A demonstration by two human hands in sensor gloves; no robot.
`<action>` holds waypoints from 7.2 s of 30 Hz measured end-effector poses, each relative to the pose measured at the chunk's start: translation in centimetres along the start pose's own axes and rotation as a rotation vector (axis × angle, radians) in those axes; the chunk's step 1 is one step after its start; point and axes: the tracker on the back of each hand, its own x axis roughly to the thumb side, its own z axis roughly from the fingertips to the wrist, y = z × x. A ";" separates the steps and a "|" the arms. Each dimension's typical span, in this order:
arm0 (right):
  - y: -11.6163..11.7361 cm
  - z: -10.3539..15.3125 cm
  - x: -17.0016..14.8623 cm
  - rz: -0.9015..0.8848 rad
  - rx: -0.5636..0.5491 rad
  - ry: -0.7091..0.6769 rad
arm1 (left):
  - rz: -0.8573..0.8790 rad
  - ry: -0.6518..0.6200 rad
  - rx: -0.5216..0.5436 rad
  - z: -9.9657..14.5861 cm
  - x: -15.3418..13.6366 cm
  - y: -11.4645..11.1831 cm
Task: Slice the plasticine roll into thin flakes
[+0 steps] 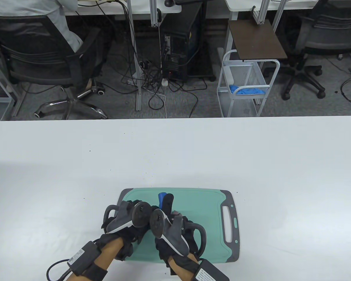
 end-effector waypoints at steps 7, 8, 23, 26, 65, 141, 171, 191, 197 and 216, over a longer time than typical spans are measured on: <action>-0.7 0.7 0.3 -0.005 0.000 -0.022 | -0.015 0.016 0.008 0.1 -0.2 0.0; -0.7 0.8 0.3 -0.004 0.004 -0.024 | -0.020 0.018 0.009 0.1 -0.2 0.0; -0.5 1.0 0.6 0.000 0.025 -0.033 | 0.033 0.023 0.026 -0.1 -0.9 0.0; -0.6 1.1 0.6 -0.002 0.028 -0.033 | 0.037 0.023 0.026 -0.1 -0.9 0.0; -0.8 0.9 1.0 0.036 0.015 -0.054 | 0.051 0.023 0.023 -0.2 -1.0 0.0; -1.7 1.6 1.2 -0.017 0.033 -0.062 | 0.008 0.081 -0.076 0.2 -1.6 0.7; 0.9 0.3 1.5 -0.011 0.032 -0.088 | 0.050 0.084 -0.055 0.0 -2.0 0.7; 3.2 -1.2 2.7 0.041 -0.014 -0.090 | 0.045 0.077 -0.061 0.2 -2.0 0.9; 3.3 -1.3 2.6 0.037 -0.005 -0.086 | 0.030 0.100 -0.158 0.5 -2.2 1.1; 2.5 -0.5 2.0 0.017 0.047 -0.085 | -0.012 0.131 -0.064 0.6 -2.7 1.0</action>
